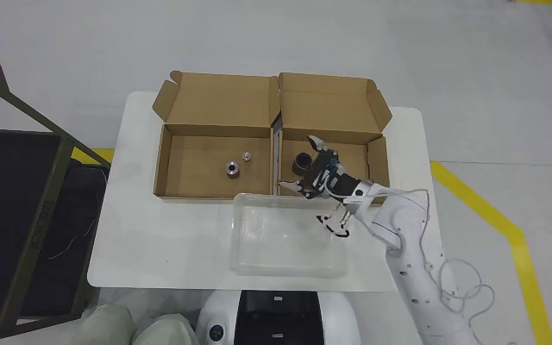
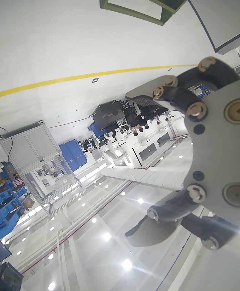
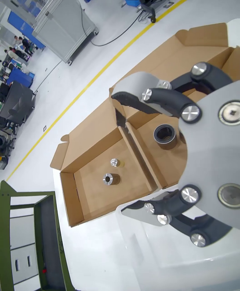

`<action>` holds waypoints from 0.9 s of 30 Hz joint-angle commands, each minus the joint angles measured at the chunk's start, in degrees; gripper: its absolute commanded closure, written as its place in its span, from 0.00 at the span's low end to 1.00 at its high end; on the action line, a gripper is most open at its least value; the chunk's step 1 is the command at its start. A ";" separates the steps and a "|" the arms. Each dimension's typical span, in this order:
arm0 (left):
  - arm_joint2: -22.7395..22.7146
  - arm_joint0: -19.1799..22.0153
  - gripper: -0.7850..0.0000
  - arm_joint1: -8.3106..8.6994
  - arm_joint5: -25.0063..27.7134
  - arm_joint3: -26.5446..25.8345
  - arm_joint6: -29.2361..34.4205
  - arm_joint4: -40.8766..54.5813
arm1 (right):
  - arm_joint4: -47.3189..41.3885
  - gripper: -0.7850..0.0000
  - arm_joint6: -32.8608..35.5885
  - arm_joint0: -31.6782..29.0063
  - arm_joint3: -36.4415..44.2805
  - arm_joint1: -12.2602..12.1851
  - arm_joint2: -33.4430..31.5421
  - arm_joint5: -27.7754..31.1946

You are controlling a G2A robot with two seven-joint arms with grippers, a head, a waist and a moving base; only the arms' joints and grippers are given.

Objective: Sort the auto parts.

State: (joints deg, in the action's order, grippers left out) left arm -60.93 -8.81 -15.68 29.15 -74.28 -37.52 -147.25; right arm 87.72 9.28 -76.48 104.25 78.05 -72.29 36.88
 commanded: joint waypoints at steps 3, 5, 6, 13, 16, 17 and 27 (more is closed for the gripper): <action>0.00 0.00 0.00 0.00 0.00 0.00 0.00 0.00 | 1.17 0.00 -3.90 -3.92 1.58 -0.74 -3.44 -1.46; 0.00 0.00 0.00 0.00 0.00 0.00 0.00 0.00 | 1.62 0.00 -5.77 -5.88 2.39 -1.03 -4.68 -2.50; 0.00 0.00 0.00 0.00 0.00 0.00 0.00 0.00 | 1.88 0.00 -6.68 -6.80 2.73 -1.17 -5.25 -2.95; 0.00 0.00 0.00 0.00 0.00 0.00 0.00 0.00 | 2.87 0.00 -12.36 -14.15 4.32 -1.98 -9.77 -8.58; 0.00 0.00 0.00 0.00 0.00 0.00 0.00 0.00 | 2.66 0.00 -14.81 -18.20 5.53 -2.27 -11.96 -11.09; 0.00 0.00 0.00 0.00 0.00 0.00 0.00 0.00 | 2.50 0.00 -15.65 -19.58 6.00 -2.35 -12.63 -11.91; 0.00 0.00 0.00 0.00 0.00 0.00 0.00 0.00 | 1.87 0.00 -23.62 -32.82 12.13 -2.94 -19.20 -19.42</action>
State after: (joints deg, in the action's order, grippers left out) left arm -60.93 -8.81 -15.68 29.15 -74.28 -37.52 -147.25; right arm 89.58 -13.95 -108.25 115.75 75.13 -90.97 18.01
